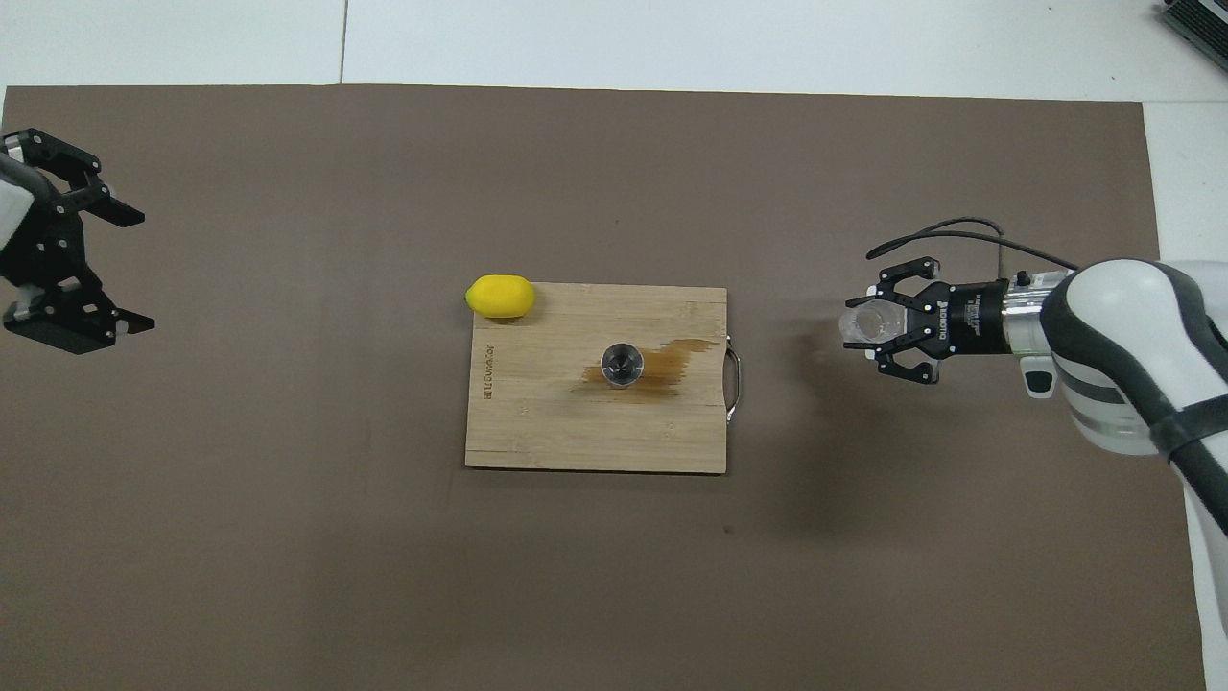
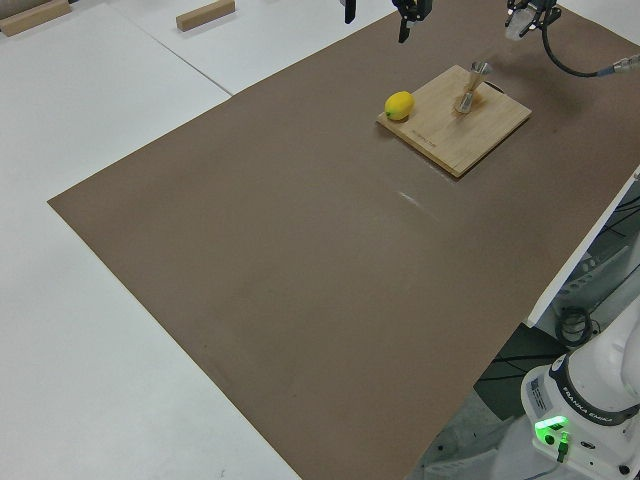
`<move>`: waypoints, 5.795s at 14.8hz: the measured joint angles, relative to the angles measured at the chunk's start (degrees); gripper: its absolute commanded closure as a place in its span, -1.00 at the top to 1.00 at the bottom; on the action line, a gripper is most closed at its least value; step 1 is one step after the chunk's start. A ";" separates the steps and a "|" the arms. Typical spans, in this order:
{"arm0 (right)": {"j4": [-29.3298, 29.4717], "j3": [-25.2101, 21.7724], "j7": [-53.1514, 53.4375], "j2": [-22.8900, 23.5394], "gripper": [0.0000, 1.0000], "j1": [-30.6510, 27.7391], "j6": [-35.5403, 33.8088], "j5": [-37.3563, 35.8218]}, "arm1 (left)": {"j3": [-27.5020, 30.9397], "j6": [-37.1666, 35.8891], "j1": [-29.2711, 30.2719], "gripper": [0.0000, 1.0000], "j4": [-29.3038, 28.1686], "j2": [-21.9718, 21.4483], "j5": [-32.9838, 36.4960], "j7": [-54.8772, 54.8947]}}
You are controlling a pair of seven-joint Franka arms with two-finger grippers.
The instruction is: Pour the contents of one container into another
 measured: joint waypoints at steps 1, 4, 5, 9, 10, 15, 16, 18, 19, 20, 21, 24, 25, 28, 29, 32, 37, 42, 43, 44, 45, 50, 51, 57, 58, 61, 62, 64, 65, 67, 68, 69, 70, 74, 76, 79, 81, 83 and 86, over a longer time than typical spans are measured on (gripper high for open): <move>0.46 0.00 2.14 -0.22 -0.92 1.71 0.46 -1.63 | -0.05 -0.01 -0.90 1.00 -0.22 -0.04 1.05 -7.31; 3.15 0.01 10.79 -0.62 -0.90 6.60 0.60 -8.57 | -0.09 0.25 -1.52 1.00 -3.12 -1.30 1.84 -29.97; 4.41 0.03 14.69 -0.70 -0.90 8.38 0.60 -11.64 | -0.01 1.02 -1.48 1.00 -4.76 -2.09 1.85 -37.73; 8.29 0.11 24.89 -0.74 -0.91 13.98 0.57 -17.49 | 0.19 5.39 -1.37 1.00 -7.83 -3.75 1.97 -55.70; 8.97 0.11 27.04 -0.74 -0.92 15.26 0.56 -19.34 | 0.53 5.84 -1.21 1.00 -7.94 -3.80 2.20 -56.93; 13.33 0.18 39.82 -0.05 -0.91 21.93 0.46 -27.04 | 1.10 6.18 1.80 1.00 -8.09 -3.93 3.05 -58.81; 14.48 0.17 41.74 0.30 -0.91 22.92 0.16 -28.15 | 1.12 6.40 1.85 1.00 -8.08 -3.97 3.04 -58.95; 16.75 0.19 45.77 1.06 -0.91 24.67 -0.74 -32.03 | 1.09 6.52 1.84 1.00 -7.98 -4.15 3.04 -59.35; 17.44 0.20 47.15 1.36 -0.91 25.52 -1.00 -33.70 | 1.10 6.16 1.84 1.00 -7.79 -4.29 3.04 -59.58; 17.84 0.21 47.83 1.60 -0.91 26.42 -1.30 -35.04 | 1.09 4.89 1.84 1.00 -7.39 -4.42 3.05 -59.77; 18.02 0.20 48.24 1.77 -0.91 27.28 -1.65 -36.35 | 1.09 3.02 1.84 1.00 -6.66 -4.46 3.05 -59.88; 18.10 0.19 48.45 1.91 -0.92 29.46 -2.64 -40.73 | 1.02 -2.60 1.84 1.00 -3.73 -4.72 3.07 -60.16; 18.12 0.17 48.45 1.91 -0.92 30.11 -2.89 -41.84 | 1.03 -3.63 1.84 1.00 -3.29 -5.04 3.08 -60.28; 18.15 0.19 48.46 1.91 -0.92 31.83 -3.14 -45.00 | 0.97 -5.69 1.84 1.00 -3.52 -6.56 3.09 -63.15; 18.18 0.17 48.47 1.91 -0.92 32.20 -3.15 -45.88 | 0.82 -6.03 1.84 1.00 -4.32 -7.21 3.09 -64.90; 18.32 0.19 48.47 1.91 -0.92 33.29 -3.16 -49.61 | 0.08 -6.04 1.83 1.00 -7.48 -8.98 3.09 -67.08; 18.36 0.21 48.47 1.99 -0.92 35.37 -3.16 -55.59 | 0.03 -4.79 2.89 1.00 -8.92 -9.54 3.15 -67.63; 18.37 0.21 48.47 2.19 -0.92 36.02 -2.30 -59.36 | 0.00 -1.42 3.99 1.00 -10.84 -10.17 3.15 -67.64; 18.37 0.22 48.47 2.41 -0.92 36.48 -2.20 -60.66 | -0.02 -1.16 3.99 1.00 -11.09 -10.28 3.15 -67.64; 18.37 0.24 48.46 2.75 -0.92 36.94 -2.12 -61.83 | -0.02 -1.03 3.99 1.00 -11.27 -10.40 3.15 -67.65; 18.37 0.24 48.47 3.06 -0.92 37.23 -1.90 -62.86 | -0.02 -0.93 3.99 1.00 -11.39 -10.47 3.15 -67.66; 18.37 0.30 48.31 3.79 -0.92 38.05 -0.54 -66.62 | -0.07 -0.83 3.99 1.00 -11.49 -10.52 3.15 -67.79; 18.33 0.32 48.31 3.89 -0.92 38.56 -0.54 -67.02 | -0.07 -0.82 3.99 1.00 -11.49 -10.53 3.15 -67.80; 18.39 0.22 48.22 4.08 -0.92 39.35 -0.57 -67.41 | -0.09 -0.78 3.99 1.00 -11.53 -10.53 3.15 -67.87; 18.67 0.21 48.22 4.08 -0.92 39.22 -0.57 -67.40 | -0.10 -0.78 3.99 1.00 -11.54 -10.53 3.15 -67.88; 19.35 0.01 48.22 4.08 -0.97 38.73 -0.60 -65.45 | -0.12 -0.77 3.99 1.00 -11.56 -10.53 3.15 -67.90; 19.52 -0.10 48.22 4.08 -0.98 38.55 -0.60 -63.75 | -0.12 -0.77 3.99 1.00 -11.56 -10.53 3.15 -67.90; 19.85 -0.14 48.21 4.08 -1.00 37.76 -0.60 -60.55 | -0.12 -0.77 3.99 1.00 -11.56 -10.53 3.15 -67.91; 19.93 -0.15 47.90 4.08 -1.00 37.37 -0.59 -58.94 | -0.12 -0.77 3.99 1.00 -11.56 -10.53 3.15 -67.92; 19.98 -0.17 46.53 4.08 -1.00 36.79 -0.59 -56.19 | -0.12 -0.77 3.99 1.00 -11.56 -10.53 3.15 -67.92; 20.00 -0.19 46.12 4.08 -1.00 36.49 -0.59 -55.11 | -0.12 -0.77 3.99 1.00 -11.56 -10.53 3.15 -67.92; 20.03 -0.17 46.01 4.08 -1.00 36.17 -0.59 -54.30 | -0.12 -0.77 3.99 1.00 -11.56 -10.53 3.15 -67.92; 20.08 -0.18 45.98 4.08 -1.00 35.83 -0.59 -53.49 | -0.12 -0.76 3.99 1.00 -11.56 -10.53 3.15 -67.92; 20.35 -0.20 44.74 4.08 -1.00 34.88 -0.59 -49.09 | -0.12 -0.74 3.99 1.00 -11.56 -10.53 3.15 -67.92; 20.52 -0.20 43.99 4.08 -1.00 34.29 -0.59 -46.67 | -0.12 -0.74 3.99 1.00 -11.56 -10.53 3.15 -67.92; 20.63 -0.22 40.53 4.07 -1.00 32.77 -0.60 -41.63 | -0.12 -0.70 3.99 1.00 -11.56 -10.53 3.15 -67.92; 20.57 -0.25 37.30 4.07 -1.00 30.60 -0.64 -36.95 | -0.12 -0.58 3.99 1.00 -11.59 -10.53 3.15 -67.92; 20.27 -0.32 32.18 4.08 -1.00 27.15 -1.24 -30.50 | -0.12 -0.48 3.99 1.00 -11.59 -10.53 3.15 -67.92; 18.58 -0.39 23.38 4.06 -1.00 20.85 -2.10 -20.71 | -0.12 -0.43 3.99 1.00 -11.59 -10.53 3.15 -67.92</move>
